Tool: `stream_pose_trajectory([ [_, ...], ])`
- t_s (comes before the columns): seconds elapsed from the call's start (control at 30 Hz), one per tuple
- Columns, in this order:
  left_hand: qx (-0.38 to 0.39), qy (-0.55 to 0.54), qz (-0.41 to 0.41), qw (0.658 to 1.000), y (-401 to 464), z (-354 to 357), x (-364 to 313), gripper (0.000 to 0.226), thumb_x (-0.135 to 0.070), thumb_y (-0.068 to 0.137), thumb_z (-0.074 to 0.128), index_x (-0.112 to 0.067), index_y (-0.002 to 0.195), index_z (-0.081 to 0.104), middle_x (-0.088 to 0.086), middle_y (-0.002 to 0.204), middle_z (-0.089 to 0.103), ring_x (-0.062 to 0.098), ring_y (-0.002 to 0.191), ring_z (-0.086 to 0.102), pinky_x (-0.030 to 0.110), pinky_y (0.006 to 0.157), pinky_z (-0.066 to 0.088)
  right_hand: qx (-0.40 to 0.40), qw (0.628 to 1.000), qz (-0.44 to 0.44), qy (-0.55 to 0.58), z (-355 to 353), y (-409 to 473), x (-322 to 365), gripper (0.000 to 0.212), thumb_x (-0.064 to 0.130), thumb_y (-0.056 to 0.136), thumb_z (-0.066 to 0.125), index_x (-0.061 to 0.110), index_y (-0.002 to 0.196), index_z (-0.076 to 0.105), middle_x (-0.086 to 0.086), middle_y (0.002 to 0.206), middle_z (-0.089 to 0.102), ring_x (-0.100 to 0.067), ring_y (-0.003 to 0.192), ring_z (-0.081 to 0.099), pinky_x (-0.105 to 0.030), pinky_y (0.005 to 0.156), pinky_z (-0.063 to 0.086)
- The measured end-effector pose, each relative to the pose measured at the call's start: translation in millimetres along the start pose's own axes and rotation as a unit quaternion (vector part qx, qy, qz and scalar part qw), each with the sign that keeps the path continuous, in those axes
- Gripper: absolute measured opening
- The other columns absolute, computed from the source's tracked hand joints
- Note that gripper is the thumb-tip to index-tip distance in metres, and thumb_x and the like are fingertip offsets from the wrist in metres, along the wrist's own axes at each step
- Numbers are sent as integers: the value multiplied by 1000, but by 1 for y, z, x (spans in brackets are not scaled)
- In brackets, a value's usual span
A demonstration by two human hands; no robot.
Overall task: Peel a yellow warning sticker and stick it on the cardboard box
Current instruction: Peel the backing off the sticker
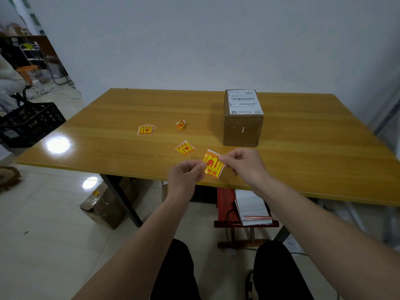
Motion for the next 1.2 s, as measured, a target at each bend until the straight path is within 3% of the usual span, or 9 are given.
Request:
stream_pose_trajectory([
  [0.17,-12,7,3,1000,2,0,-2,16,-3,88,59,-15,88,69,5,89,70,11,79,66,21,75,55,-6,1000,18,3,-3,1,-3,19,15,80,72,3,67,64,-3,60,58,-12,54,43,-24,52,38],
  [0.27,-56,93,66,992,5,0,-2,28,-3,86,62,-14,112,62,2,99,67,7,84,61,17,76,49,-1,999,26,19,-2,0,-3,20,11,83,69,5,64,65,-4,61,59,-12,54,45,-22,51,40],
  [0.33,-100,213,154,960,3,2,-5,38,-6,82,67,-18,117,58,0,110,64,12,96,56,25,81,48,-3,999,32,21,-1,0,-2,19,11,84,68,5,66,66,-4,63,60,-11,55,47,-22,52,42],
  [0.47,-129,367,377,840,-17,15,-16,38,-14,73,66,-19,111,63,2,110,63,21,104,53,35,90,44,-13,998,38,45,1,0,-1,19,11,85,66,5,66,64,-4,61,58,-12,53,47,-22,50,42],
  [0.67,-123,395,478,774,-35,24,-21,45,-18,62,62,-16,106,67,5,111,63,26,102,53,36,84,42,-21,996,50,67,0,-1,1,18,11,85,65,6,68,62,-3,60,57,-12,53,48,-19,48,43],
  [0.73,-89,405,473,778,-31,27,-17,43,-19,64,65,-16,106,67,4,109,64,26,101,56,37,86,45,-21,995,55,84,0,-2,2,20,11,85,65,8,65,61,-3,59,56,-11,52,47,-19,48,42],
  [0.87,-54,412,391,821,-17,26,-8,39,-16,67,74,-16,104,64,1,97,65,21,92,59,31,80,48,1,992,63,110,2,-4,4,19,12,82,69,8,65,62,-3,60,57,-10,53,48,-20,50,43],
  [1.07,-65,362,287,884,-11,23,-11,7,-18,82,67,-19,88,69,-3,86,66,7,70,58,20,64,44,32,991,54,120,3,-10,5,23,14,89,61,7,68,65,-3,63,60,-11,54,48,-19,49,44],
  [1.2,-78,325,289,897,-12,20,-10,6,-16,80,69,-21,84,70,-3,83,66,10,70,61,30,66,53,24,992,47,113,-2,-12,8,23,13,92,56,7,73,66,-3,65,60,-12,55,49,-18,48,45],
])
Point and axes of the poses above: each hand's wrist, its own y-axis towards the middle knuckle, its own z-axis out of the palm, x = y × z, the point moved 3 cm from there along y, towards the middle knuckle
